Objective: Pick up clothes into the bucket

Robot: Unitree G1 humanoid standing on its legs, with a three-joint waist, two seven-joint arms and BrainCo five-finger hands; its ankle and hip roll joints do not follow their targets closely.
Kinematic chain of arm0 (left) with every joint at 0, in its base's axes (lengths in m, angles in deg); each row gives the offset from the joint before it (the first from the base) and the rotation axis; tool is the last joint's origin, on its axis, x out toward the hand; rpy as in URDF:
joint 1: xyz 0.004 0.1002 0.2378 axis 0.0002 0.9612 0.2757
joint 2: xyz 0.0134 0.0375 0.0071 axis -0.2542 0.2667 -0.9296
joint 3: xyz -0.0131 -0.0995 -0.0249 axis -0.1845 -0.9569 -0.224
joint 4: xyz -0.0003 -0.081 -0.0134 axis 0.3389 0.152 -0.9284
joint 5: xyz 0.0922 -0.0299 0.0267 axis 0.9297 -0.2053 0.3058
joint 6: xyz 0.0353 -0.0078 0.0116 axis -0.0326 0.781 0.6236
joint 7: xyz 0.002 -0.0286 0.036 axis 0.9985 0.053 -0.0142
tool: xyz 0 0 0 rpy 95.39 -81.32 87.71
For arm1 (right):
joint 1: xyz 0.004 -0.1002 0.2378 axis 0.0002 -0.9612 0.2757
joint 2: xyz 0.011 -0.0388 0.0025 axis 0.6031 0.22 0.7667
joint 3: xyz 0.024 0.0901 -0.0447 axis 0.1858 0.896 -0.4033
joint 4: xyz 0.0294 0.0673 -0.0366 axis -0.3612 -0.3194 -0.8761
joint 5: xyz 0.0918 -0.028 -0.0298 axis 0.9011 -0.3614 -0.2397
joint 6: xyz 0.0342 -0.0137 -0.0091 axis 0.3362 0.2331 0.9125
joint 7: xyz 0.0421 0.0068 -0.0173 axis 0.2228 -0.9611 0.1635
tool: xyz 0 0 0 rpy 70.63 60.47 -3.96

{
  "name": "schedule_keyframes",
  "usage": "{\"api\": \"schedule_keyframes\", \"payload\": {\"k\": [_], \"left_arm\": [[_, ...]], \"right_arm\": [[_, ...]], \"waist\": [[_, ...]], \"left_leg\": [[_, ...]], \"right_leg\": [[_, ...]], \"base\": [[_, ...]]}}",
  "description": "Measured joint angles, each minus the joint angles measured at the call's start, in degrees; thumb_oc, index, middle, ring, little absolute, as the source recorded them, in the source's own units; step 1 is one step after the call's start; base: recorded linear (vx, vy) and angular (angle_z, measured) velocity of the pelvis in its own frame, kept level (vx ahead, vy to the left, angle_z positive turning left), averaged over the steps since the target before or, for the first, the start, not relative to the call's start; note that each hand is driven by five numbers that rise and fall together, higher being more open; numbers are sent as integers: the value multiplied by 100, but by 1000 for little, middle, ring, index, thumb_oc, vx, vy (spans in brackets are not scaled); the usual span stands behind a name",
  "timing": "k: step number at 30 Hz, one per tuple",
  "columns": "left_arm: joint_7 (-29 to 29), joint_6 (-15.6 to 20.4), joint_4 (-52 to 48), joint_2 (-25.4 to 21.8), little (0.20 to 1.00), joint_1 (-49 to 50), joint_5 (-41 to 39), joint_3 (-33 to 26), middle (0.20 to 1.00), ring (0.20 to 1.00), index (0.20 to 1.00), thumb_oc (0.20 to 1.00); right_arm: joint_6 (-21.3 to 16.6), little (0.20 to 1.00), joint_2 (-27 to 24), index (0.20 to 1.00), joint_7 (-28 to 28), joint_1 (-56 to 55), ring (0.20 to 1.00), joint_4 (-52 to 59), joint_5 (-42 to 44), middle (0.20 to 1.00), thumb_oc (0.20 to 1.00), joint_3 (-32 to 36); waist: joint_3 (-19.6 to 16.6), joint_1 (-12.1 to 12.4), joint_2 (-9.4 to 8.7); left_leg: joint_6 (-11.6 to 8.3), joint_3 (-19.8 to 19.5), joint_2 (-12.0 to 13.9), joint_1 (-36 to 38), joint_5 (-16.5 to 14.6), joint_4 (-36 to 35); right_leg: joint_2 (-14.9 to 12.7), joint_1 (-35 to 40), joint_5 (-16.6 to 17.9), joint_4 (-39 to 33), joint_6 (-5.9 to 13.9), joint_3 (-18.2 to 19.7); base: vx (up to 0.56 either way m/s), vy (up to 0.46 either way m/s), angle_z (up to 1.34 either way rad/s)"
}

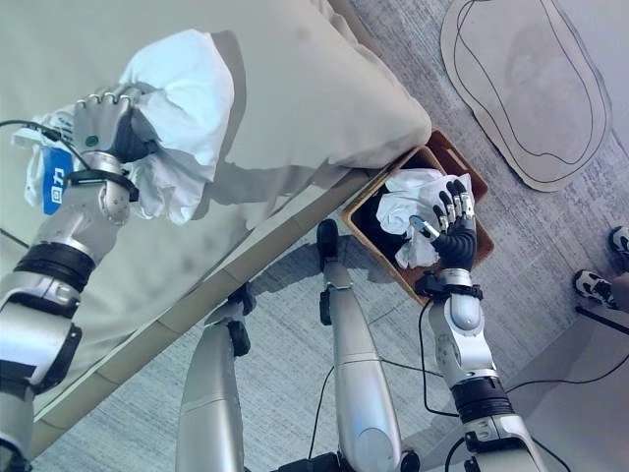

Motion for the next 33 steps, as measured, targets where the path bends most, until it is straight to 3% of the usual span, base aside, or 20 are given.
{"api": "schedule_keyframes", "payload": {"k": [6, 13, 17, 23, 26, 28, 33], "left_arm": [[-182, 144, -144, 61, 200, 382, -8, -46, 200, 200, 200, 200], [-363, 290, -550, 538, 200, 1349, -74, -300, 200, 200, 200, 200], [-459, 462, -1359, 819, 200, 2142, -231, -482, 200, 200, 200, 200], [-756, 776, -2438, 987, 200, 2908, -476, -786, 200, 200, 200, 200], [-1125, 1121, -3264, 862, 200, 3374, -932, -995, 200, 200, 200, 200], [-1346, 1305, -3630, 858, 200, 3685, -1078, -1019, 200, 200, 200, 200], [-1627, 1416, -3810, 883, 200, 3952, -1104, -1039, 200, 200, 200, 200]], "right_arm": [[15, 1000, 40, 1000, 32, 32, 1000, -116, 0, 1000, 1000, 43], [43, 1000, 67, 1000, 100, 79, 1000, -139, 0, 1000, 1000, 25], [107, 1000, 46, 1000, 79, 71, 1000, -150, -102, 1000, 1000, 19], [375, 1000, -164, 1000, -14, -24, 1000, -124, -1205, 1000, 1000, -121], [563, 1000, -667, 1000, -61, 84, 1000, -108, -2234, 1000, 1000, -435], [677, 1000, -917, 1000, 34, 55, 1000, 126, -2786, 1000, 1000, -586], [590, 1000, -1148, 1000, 364, 255, 1000, 848, -3349, 1000, 1000, -916]], "waist": [[-3, 33, 2], [-21, 211, 3], [-81, 352, 1], [-267, 595, 14], [-287, 725, 25], [-685, 815, 105], [-1033, 918, 275]], "left_leg": [[2, 12, -19, 295, 1, -100], [14, 55, -41, 1290, 30, -581], [34, 93, -72, 2135, 76, -998], [60, 92, -136, 3078, 198, -1525], [72, 23, -164, 3673, 251, -1818], [72, 3, -173, 3783, 253, -1987], [91, -21, -212, 4158, 346, -2291]], "right_leg": [[-10, 243, 13, -13, 6, 15], [-21, 1115, -49, -233, 10, 1], [-52, 1873, -80, -440, 6, -59], [-95, 2770, -58, -814, 21, -155], [-118, 3424, -12, -1123, 62, -244], [-112, 3568, 3, -1331, 82, -308], [-101, 3976, 71, -1632, 139, -371]], "base": [[-1, 17, 0], [17, 12, 0], [75, 9, 3], [95, 19, 5], [111, 24, 10], [97, 23, 7], [69, 11, 7]]}}
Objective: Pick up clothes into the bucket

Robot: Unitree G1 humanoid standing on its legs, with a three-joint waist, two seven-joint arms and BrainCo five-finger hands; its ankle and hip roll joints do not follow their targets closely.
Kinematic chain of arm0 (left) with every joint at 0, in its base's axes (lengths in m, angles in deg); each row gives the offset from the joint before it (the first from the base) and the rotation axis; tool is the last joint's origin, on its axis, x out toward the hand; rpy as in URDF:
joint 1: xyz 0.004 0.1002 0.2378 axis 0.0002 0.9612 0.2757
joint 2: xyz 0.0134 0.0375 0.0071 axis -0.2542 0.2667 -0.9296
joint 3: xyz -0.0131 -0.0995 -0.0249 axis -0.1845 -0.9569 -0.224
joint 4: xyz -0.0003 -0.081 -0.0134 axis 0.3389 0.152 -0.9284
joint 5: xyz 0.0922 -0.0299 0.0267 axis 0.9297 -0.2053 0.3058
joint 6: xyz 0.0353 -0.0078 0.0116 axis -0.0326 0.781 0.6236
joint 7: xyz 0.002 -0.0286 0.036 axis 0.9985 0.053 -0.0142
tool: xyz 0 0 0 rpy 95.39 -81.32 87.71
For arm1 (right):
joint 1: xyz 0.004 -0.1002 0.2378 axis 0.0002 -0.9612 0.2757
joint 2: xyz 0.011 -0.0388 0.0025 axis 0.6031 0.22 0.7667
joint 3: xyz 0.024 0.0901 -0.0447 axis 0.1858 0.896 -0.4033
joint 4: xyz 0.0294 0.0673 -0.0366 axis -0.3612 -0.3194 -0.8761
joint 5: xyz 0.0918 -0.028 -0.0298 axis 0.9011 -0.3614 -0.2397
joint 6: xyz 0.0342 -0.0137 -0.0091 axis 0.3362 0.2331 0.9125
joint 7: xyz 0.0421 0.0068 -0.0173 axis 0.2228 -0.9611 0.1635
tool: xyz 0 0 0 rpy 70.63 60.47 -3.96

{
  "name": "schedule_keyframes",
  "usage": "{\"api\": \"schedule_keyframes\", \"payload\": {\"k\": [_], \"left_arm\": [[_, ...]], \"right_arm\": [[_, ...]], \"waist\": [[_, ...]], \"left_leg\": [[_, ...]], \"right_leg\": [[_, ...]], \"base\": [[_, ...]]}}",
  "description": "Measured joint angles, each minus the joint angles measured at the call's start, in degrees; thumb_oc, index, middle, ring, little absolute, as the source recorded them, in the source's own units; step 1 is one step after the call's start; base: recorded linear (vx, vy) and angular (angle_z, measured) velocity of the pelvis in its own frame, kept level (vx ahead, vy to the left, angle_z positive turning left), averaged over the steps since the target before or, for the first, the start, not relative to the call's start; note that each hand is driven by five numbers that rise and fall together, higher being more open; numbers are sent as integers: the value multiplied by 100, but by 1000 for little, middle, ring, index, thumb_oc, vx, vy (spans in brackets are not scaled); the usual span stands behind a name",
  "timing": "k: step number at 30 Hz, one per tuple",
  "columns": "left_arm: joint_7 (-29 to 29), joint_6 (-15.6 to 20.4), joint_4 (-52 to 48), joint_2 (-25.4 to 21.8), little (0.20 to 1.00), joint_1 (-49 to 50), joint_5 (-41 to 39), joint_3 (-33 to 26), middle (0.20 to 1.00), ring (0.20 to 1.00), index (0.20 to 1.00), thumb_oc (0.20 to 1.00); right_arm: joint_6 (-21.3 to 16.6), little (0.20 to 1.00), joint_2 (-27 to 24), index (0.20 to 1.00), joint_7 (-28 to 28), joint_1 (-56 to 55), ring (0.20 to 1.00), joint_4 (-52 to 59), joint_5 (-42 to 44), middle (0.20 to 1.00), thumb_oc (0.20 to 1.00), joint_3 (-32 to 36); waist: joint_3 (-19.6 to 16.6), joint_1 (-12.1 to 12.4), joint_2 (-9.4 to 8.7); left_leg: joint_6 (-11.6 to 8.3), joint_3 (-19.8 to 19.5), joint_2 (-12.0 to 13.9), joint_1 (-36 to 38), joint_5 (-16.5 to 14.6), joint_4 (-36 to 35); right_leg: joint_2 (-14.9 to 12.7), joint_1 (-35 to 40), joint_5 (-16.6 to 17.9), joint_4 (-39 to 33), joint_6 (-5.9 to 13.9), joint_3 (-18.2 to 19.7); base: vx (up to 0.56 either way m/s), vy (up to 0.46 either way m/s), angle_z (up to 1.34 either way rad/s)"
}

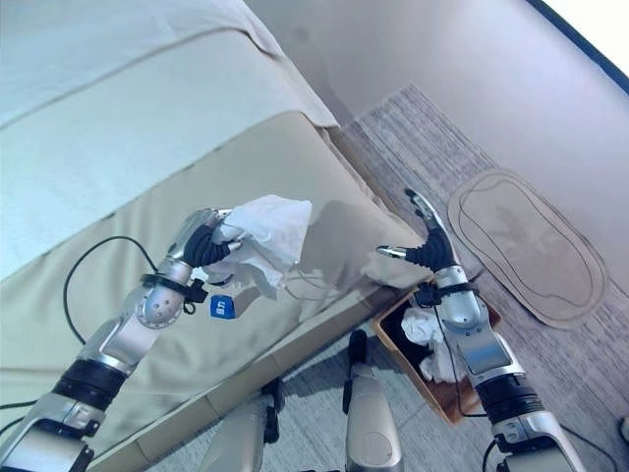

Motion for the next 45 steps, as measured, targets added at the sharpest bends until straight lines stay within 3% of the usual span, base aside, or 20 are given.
{"api": "schedule_keyframes", "payload": {"k": [6, 13, 19, 25, 35, 45], "left_arm": [[-370, 5, -534, -153, 200, 320, 28, -168, 200, 200, 200, 200], [-572, 53, -761, -155, 200, 507, 38, -259, 200, 200, 200, 200], [-684, 59, -761, -59, 200, 699, 72, -253, 200, 200, 200, 200], [-803, -47, -893, -56, 200, 901, 267, -324, 200, 200, 200, 200], [-907, -175, -1476, 131, 200, 976, 314, -397, 200, 200, 200, 200], [-1003, -227, -1792, 176, 200, 977, 231, -396, 200, 200, 200, 200]], "right_arm": [[-53, 1000, -147, 1000, 802, 171, 1000, 1255, -233, 1000, 1000, -527], [64, 1000, -95, 1000, 1251, 326, 1000, 1279, -275, 1000, 1000, -960], [176, 1000, 161, 1000, 1620, 624, 1000, 1277, -641, 1000, 1000, -1570], [350, 1000, 294, 1000, 1949, 600, 1000, 923, -1108, 1000, 1000, -1771], [565, 1000, 902, 1000, 1688, 600, 1000, -54, -2088, 1000, 1000, -1969], [651, 1000, 1036, 1000, 1446, 600, 1000, -121, -2130, 1000, 1000, -1973]], "waist": [[-395, 18, 2], [-668, 151, -17], [-849, 179, -42], [-983, 201, -107], [-1027, 197, -107], [-1035, 218, -96]], "left_leg": [[-15, -117, 1, 459, 74, -345], [-15, -110, -4, 703, 74, -486], [-16, -63, 26, 829, 76, -554], [-44, -61, 44, 881, 95, -603], [-52, -65, 65, 947, 104, -624], [-56, -132, 63, 943, 107, -622]], "right_leg": [[19, 548, 37, -369, 47, -172], [27, 828, 74, -580, 99, -186], [71, 942, 105, -677, 88, -169], [85, 988, 105, -710, 88, -176], [103, 1097, 138, -829, 77, -182], [96, 1121, 137, -830, 76, -225]], "base": [[89, -3, 10], [49, 0, 0], [18, 2, -3], [6, -1, 0], [5, 0, 0], [5, 0, 1]]}}
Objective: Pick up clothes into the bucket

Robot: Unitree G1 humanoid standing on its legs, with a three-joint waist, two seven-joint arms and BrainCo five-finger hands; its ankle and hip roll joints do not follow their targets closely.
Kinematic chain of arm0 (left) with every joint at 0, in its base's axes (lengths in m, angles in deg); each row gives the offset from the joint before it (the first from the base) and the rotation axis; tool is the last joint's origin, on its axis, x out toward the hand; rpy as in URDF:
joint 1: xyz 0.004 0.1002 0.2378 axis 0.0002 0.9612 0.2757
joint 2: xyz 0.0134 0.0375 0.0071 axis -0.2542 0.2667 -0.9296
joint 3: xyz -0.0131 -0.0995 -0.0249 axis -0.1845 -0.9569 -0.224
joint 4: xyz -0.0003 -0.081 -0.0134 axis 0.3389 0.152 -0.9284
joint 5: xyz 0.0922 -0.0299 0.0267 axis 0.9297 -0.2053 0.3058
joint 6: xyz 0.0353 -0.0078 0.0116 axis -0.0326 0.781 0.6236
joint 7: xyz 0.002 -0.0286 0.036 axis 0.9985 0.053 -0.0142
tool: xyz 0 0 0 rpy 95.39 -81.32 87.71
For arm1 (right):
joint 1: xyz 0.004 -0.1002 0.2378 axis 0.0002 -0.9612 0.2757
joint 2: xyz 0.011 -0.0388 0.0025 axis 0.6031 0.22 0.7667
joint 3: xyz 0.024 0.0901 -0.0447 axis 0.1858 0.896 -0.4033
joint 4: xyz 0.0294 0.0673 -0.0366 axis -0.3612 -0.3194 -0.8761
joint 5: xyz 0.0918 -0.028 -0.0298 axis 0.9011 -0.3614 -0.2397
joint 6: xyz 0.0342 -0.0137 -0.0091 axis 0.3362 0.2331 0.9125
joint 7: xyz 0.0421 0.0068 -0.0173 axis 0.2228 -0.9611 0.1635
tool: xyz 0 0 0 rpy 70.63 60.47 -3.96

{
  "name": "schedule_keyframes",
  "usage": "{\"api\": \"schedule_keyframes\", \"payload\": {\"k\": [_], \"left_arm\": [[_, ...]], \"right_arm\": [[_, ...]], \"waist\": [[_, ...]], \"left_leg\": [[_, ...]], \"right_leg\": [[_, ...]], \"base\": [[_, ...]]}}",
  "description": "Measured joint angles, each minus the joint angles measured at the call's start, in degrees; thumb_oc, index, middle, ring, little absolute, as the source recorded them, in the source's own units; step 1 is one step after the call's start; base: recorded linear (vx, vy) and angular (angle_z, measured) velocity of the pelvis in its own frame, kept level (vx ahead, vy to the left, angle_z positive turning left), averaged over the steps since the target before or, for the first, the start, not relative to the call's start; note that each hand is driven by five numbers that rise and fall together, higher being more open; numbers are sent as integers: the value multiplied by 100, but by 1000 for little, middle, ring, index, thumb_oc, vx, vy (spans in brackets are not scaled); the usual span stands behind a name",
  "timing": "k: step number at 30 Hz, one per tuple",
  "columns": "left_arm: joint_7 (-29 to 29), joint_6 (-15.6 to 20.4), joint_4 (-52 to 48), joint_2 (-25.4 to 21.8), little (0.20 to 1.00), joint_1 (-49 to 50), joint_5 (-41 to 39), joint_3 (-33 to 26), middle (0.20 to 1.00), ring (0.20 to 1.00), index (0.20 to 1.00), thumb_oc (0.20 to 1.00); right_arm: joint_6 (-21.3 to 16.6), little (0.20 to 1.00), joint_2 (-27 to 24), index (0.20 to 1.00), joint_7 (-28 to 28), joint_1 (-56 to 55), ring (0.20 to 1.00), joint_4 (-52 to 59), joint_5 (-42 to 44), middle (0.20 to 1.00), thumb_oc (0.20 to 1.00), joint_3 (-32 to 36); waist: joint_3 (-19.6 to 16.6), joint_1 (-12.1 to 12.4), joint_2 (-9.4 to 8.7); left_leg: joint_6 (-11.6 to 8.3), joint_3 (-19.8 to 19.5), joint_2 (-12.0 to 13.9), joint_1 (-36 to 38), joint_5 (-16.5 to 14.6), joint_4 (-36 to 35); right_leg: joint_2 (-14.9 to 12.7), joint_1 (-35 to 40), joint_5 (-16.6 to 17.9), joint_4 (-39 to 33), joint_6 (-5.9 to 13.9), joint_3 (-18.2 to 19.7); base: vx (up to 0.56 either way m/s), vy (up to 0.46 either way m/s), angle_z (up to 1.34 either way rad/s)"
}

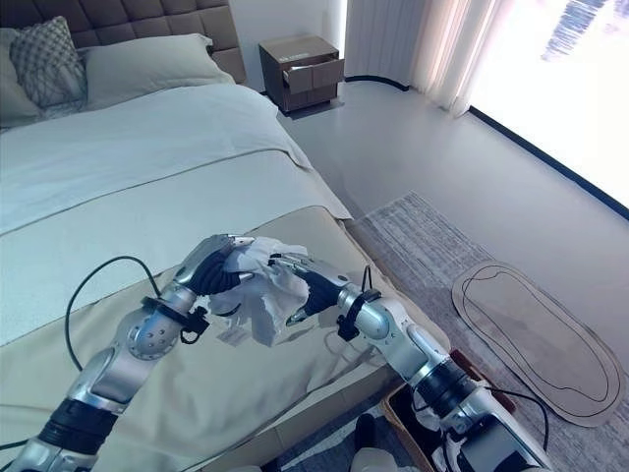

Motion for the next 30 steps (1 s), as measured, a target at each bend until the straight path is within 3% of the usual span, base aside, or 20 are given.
{"api": "schedule_keyframes", "payload": {"k": [9, 14, 18, 19, 21, 22, 23, 24, 26, 30], "left_arm": [[14, -95, -129, 375, 200, 0, -719, 40, 200, 200, 200, 200], [148, -198, -140, 537, 200, -4, -1013, 120, 200, 200, 200, 200], [172, -218, -236, 626, 200, -13, -1282, 197, 200, 200, 200, 200], [209, -219, -311, 712, 200, 10, -1400, 308, 200, 200, 200, 200], [398, -316, -263, 837, 200, -85, -1627, 613, 200, 200, 200, 200], [385, -379, -282, 895, 200, -177, -1692, 855, 200, 200, 200, 200], [406, -384, -327, 854, 200, -160, -1865, 837, 200, 200, 200, 200], [425, -389, -371, 828, 200, -162, -1924, 784, 200, 200, 200, 200], [518, -390, -402, 831, 200, -176, -2094, 687, 200, 200, 200, 200], [551, -398, -404, 841, 200, -179, -2259, 769, 200, 200, 200, 200]], "right_arm": [[160, 1000, 427, 1000, -1066, -293, 1000, -488, 21, 1000, 1000, 114], [186, 1000, 577, 1000, -1249, -453, 1000, -485, 132, 1000, 1000, 105], [340, 1000, 418, 1000, -1215, -604, 1000, -391, 398, 1000, 1000, 292], [362, 1000, 478, 1000, -1186, -645, 1000, -410, 504, 1000, 1000, 202], [411, 1000, 1031, 1000, -1353, -174, 1000, -1415, 695, 1000, 1000, -174], [454, 551, 1249, 551, -1373, -24, 551, -1539, 777, 551, 551, -357], [453, 291, 1321, 291, -1399, -26, 291, -1384, 844, 291, 291, -403], [446, 200, 1319, 200, -1404, -27, 200, -1328, 928, 200, 200, -441], [450, 200, 1288, 200, -1429, -21, 200, -1312, 1107, 200, 200, -443], [453, 200, 1238, 200, -1425, -5, 200, -1315, 1397, 200, 200, -458]], "waist": [[-64, -14, 56], [-78, -31, 85], [-93, -29, 110], [-100, 53, 131], [-152, -42, 140], [-151, -4, 178], [-144, 21, 196], [-146, 24, 198], [-150, 132, 203], [-150, 123, 202]], "left_leg": [[0, -8, -4, -3, 0, 0], [0, -6, -5, -6, 0, 1], [0, -5, -6, -16, 0, 2], [6, -26, 0, -52, 5, 6], [5, -18, 3, -58, 5, 17], [0, -37, 3, -108, 12, 30], [-7, -45, 11, -117, 22, 30], [-7, -45, 16, -114, 22, 31], [-6, -55, 15, -102, 22, 29], [-7, -77, -18, -108, 22, 26]], "right_leg": [[-13, 4, -1, -3, 0, -13], [-17, 1, -2, -8, 0, -14], [-14, 5, -1, -28, 0, -19], [-29, 13, -3, -34, -1, -36], [-9, 2, 0, -49, 0, -53], [1, -37, 11, -45, -13, -87], [2, -42, 16, -50, -20, -90], [7, -40, 15, -48, -19, -92], [0, -25, 12, -43, -21, -92], [-12, -22, 13, -38, -20, -101]], "base": [[0, 0, 0], [0, 0, 0], [0, 0, 0], [0, 0, 0], [-7, 0, 2], [-11, -2, 11], [-9, -2, 7], [0, 0, 0], [1, -4, 2], [1, -1, 3]]}}
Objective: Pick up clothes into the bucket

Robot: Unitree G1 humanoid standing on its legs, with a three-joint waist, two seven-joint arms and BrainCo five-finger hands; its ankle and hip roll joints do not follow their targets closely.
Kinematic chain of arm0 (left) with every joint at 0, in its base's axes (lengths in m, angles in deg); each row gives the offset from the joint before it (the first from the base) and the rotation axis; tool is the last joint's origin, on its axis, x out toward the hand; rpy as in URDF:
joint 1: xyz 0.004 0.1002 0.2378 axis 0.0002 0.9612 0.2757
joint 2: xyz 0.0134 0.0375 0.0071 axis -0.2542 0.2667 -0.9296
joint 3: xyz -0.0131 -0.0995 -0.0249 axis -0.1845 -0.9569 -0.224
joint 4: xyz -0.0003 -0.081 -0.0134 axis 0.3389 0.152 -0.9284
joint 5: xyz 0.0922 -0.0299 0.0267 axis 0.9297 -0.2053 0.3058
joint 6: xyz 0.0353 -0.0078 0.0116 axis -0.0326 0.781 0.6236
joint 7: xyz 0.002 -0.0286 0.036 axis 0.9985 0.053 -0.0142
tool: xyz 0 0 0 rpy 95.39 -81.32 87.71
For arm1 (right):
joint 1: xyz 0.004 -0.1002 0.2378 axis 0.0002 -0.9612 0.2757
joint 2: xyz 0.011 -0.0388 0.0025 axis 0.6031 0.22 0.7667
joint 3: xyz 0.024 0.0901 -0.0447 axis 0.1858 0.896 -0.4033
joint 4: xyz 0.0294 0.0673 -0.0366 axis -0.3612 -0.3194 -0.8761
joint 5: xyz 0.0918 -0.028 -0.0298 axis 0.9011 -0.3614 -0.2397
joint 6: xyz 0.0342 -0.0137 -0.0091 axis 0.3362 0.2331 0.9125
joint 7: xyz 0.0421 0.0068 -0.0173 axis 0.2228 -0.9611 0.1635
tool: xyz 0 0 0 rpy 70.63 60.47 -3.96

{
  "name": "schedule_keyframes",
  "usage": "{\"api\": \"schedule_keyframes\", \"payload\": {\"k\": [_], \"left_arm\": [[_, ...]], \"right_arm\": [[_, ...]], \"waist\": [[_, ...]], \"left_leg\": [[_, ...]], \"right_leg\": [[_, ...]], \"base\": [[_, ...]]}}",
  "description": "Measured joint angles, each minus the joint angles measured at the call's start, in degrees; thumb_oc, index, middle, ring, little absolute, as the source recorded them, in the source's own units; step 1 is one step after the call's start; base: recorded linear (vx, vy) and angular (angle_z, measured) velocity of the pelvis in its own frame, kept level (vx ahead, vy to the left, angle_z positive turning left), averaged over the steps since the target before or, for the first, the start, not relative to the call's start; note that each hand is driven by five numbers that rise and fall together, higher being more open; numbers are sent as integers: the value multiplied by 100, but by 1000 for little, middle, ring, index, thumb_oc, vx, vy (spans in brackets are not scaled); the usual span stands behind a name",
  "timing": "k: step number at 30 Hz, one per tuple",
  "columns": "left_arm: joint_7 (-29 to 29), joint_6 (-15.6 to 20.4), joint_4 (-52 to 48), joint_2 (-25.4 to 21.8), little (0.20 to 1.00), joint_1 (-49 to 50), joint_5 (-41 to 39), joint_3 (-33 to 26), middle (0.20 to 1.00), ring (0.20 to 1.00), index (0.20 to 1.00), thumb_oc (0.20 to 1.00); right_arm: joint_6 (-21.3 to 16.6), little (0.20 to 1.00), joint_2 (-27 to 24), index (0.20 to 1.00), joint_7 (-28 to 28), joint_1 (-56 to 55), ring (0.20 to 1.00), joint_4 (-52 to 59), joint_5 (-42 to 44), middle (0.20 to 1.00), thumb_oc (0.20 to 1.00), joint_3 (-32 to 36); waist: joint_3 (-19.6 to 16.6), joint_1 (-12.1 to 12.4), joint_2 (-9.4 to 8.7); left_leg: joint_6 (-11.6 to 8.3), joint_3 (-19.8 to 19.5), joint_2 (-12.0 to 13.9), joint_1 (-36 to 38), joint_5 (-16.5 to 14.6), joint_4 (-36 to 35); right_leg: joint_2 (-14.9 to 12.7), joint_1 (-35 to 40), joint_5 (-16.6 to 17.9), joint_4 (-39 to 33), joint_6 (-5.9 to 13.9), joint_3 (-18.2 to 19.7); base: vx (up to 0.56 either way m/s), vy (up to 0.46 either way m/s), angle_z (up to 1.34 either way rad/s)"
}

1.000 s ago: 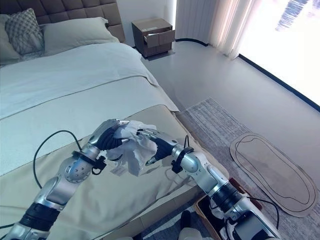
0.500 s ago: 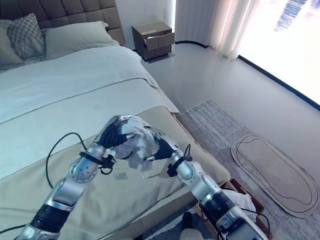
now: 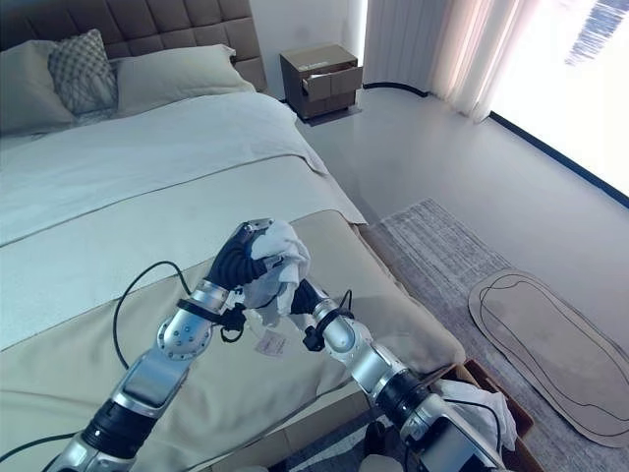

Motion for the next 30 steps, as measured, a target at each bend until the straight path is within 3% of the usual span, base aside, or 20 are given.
{"api": "schedule_keyframes", "payload": {"k": [13, 20, 21, 22, 23, 30], "left_arm": [[17, 1, -5, -1, 200, -1, -257, 46, 200, 200, 200, 200], [-3, 6, 6, -8, 200, 57, -491, 42, 200, 200, 200, 200], [-2, 11, 20, -6, 420, 67, -534, 40, 420, 420, 420, 420], [-4, 23, 28, -5, 856, 77, -549, 43, 856, 856, 856, 856], [-7, 50, 49, 9, 1000, 93, -628, 44, 1000, 1000, 1000, 1000], [-105, 442, 605, 393, 1000, 609, -1775, -102, 1000, 1000, 1000, 1000]], "right_arm": [[-11, 200, -118, 200, -4, -23, 200, -14, 453, 200, 200, 19], [-96, 200, -210, 200, 7, -395, 200, 34, 1451, 200, 200, 295], [-113, 200, -209, 200, 7, -482, 200, 56, 1632, 200, 200, 356], [-121, 200, -216, 200, 9, -513, 200, 56, 1697, 200, 200, 374], [-143, 200, -218, 200, 9, -550, 200, 56, 1788, 200, 200, 397], [-442, 200, -280, 200, 351, -1315, 200, 142, 3435, 200, 200, 998]], "waist": [[0, -1, -1], [1, -4, -1], [1, 0, -1], [2, -5, -2], [2, -7, -2], [4, -5, -6]], "left_leg": [[0, 1, 15, 13, 0, -3], [2, 1, 13, 56, 1, -19], [2, 1, 13, 79, 1, -23], [2, 6, 12, 98, 1, -33], [2, 10, 13, 121, 0, -43], [4, 40, 20, 154, 1, -99]], "right_leg": [[6, 15, 1, -8, 1, -2], [17, 62, 2, -32, 2, -4], [15, 91, 2, -50, 2, -5], [18, 108, 3, -59, 4, -5], [16, 138, 5, -81, 7, -4], [20, 137, 6, -83, 11, 2]], "base": [[7, 1, 0], [6, 1, 0], [0, 0, 0], [0, 0, 0], [0, 0, 0], [-3, 0, -1]]}}
